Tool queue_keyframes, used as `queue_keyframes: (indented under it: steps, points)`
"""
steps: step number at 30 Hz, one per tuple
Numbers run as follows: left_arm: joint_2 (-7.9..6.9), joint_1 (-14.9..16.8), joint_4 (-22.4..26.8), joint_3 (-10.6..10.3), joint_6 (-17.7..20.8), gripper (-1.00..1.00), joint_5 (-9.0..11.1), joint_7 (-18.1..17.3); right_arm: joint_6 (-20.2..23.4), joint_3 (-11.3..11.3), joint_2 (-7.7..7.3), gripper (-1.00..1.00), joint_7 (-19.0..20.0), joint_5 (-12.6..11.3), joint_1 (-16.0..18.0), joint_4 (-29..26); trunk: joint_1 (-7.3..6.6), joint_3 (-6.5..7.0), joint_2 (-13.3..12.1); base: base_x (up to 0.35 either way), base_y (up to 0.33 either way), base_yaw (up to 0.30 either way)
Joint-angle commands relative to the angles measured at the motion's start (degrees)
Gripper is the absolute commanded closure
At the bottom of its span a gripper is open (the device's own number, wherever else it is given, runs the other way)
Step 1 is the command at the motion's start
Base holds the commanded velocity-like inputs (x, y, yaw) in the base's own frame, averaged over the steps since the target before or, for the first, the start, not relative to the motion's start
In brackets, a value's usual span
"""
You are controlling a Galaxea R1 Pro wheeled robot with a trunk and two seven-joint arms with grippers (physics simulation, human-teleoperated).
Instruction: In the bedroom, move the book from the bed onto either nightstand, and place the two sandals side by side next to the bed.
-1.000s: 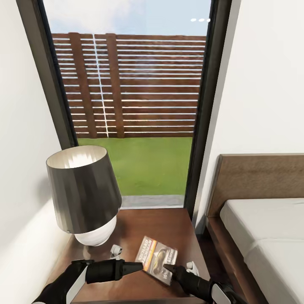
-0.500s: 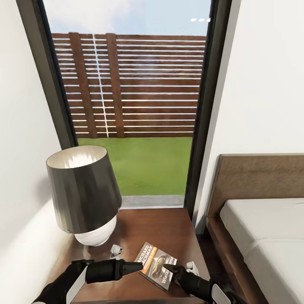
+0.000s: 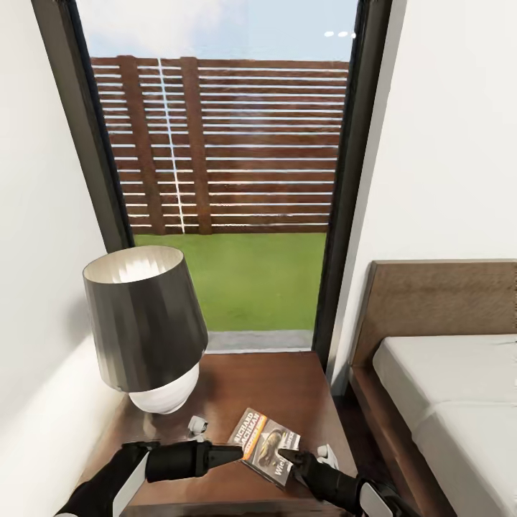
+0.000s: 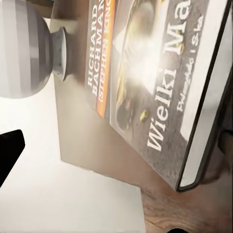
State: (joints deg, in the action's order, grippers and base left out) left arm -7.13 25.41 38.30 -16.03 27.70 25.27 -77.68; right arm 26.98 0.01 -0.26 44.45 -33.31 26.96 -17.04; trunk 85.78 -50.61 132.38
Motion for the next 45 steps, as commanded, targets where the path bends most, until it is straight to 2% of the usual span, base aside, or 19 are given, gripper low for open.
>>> queue_keyframes:
  steps: [1, 11, 38, 45]
  points:
    - [-0.08, 0.05, 0.01, -0.31, 0.6, -1.0, 0.49, -0.02, 0.44, -0.02, -0.01, -1.0, 0.03, -0.35, 0.02, -0.02, -0.04, -0.05, 0.03, -0.257, 0.0, 0.0]
    - [-0.08, 0.02, 0.02, -0.36, 0.6, -1.0, 0.49, 0.06, 0.44, -0.01, 0.0, -1.0, 0.03, -0.35, 0.02, -0.01, -0.04, -0.05, 0.03, -0.261, 0.0, 0.0]
    - [-0.03, 0.04, 0.01, -0.38, 0.6, -1.0, 0.49, 0.15, 0.44, -0.07, 0.0, -1.0, 0.03, -0.35, 0.02, -0.01, -0.04, -0.05, 0.03, -0.005, 0.0, 0.0]
    - [0.01, 0.02, 0.01, -0.4, 0.6, -1.0, 0.49, 0.16, 0.44, -0.1, 0.0, -1.0, 0.03, -0.35, 0.02, -0.01, -1.57, 1.2, -2.78, 0.0, 0.0, 0.0]
